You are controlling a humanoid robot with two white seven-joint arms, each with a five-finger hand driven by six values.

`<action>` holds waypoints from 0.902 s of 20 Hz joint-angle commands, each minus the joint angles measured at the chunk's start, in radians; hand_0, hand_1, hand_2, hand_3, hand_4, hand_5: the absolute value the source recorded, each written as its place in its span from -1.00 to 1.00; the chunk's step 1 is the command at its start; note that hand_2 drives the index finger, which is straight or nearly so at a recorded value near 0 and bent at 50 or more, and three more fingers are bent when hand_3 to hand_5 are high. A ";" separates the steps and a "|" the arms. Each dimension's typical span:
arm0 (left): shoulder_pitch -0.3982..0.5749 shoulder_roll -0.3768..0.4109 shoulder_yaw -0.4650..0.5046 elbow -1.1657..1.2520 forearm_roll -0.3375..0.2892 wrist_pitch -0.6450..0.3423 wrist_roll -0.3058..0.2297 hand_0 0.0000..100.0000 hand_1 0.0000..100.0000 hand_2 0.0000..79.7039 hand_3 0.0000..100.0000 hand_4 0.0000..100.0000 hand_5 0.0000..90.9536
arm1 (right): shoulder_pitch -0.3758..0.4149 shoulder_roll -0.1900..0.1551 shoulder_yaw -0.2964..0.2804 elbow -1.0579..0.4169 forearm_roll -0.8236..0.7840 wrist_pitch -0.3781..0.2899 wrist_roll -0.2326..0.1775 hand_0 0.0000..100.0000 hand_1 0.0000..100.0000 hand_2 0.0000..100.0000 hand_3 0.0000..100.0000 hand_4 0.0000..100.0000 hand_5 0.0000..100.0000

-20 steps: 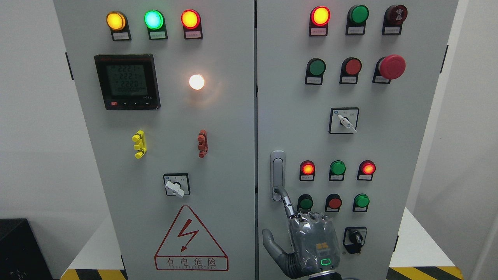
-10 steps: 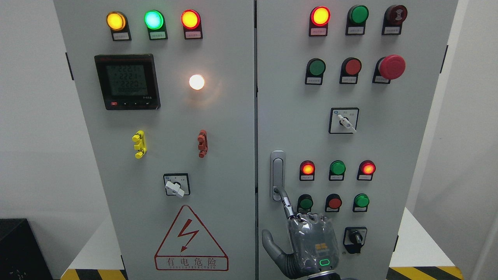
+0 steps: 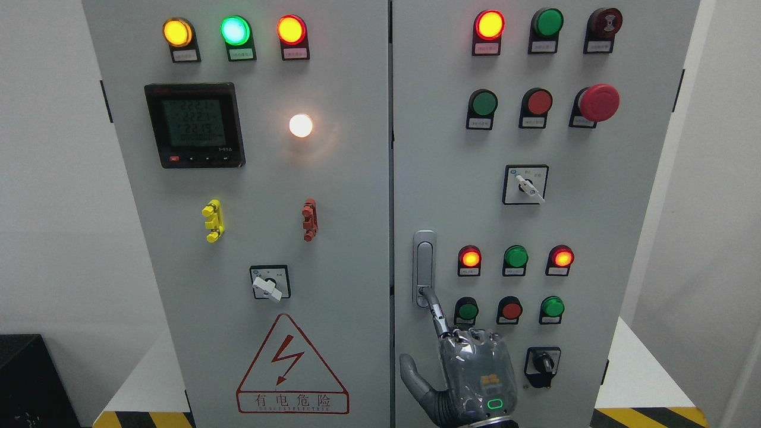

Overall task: Release door handle
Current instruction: 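Position the right hand just below the silver handle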

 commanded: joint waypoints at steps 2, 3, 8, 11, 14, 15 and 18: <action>0.000 0.000 -0.021 -0.020 0.000 0.000 0.000 -1.00 -1.00 -0.94 -0.82 -0.98 -1.00 | 0.001 0.001 0.001 0.007 0.000 0.011 0.008 -0.19 -0.35 -1.00 0.95 0.80 0.90; 0.000 0.000 -0.021 -0.020 0.000 0.000 0.000 -1.00 -1.00 -0.94 -0.81 -0.98 -1.00 | 0.001 0.001 0.001 0.008 0.000 0.011 0.008 -0.19 -0.35 -1.00 0.95 0.80 0.90; 0.000 0.000 -0.021 -0.020 0.000 0.000 0.000 -1.00 -1.00 -0.94 -0.81 -0.98 -1.00 | 0.001 0.001 0.003 0.010 0.000 0.011 0.011 -0.20 -0.35 -1.00 0.96 0.80 0.90; 0.000 0.000 -0.021 -0.020 0.000 0.000 0.000 -1.00 -1.00 -0.94 -0.81 -0.98 -1.00 | 0.002 0.001 0.007 0.014 0.000 0.011 0.011 -0.20 -0.35 -1.00 0.96 0.80 0.90; 0.000 0.000 -0.021 -0.020 0.000 0.000 0.000 -1.00 -1.00 -0.94 -0.81 -0.98 -1.00 | 0.015 0.001 0.010 0.014 0.000 0.011 0.011 -0.20 -0.35 -1.00 0.97 0.80 0.90; 0.000 0.000 -0.021 -0.020 0.000 0.000 0.000 -1.00 -1.00 -0.95 -0.81 -0.98 -1.00 | 0.016 0.001 0.009 0.014 0.000 0.011 0.011 -0.20 -0.35 -1.00 0.97 0.80 0.90; 0.000 0.000 -0.021 -0.020 0.000 0.000 0.000 -1.00 -1.00 -0.94 -0.81 -0.98 -1.00 | 0.016 0.001 0.009 0.016 0.000 0.013 0.011 -0.20 -0.35 -1.00 0.98 0.80 0.90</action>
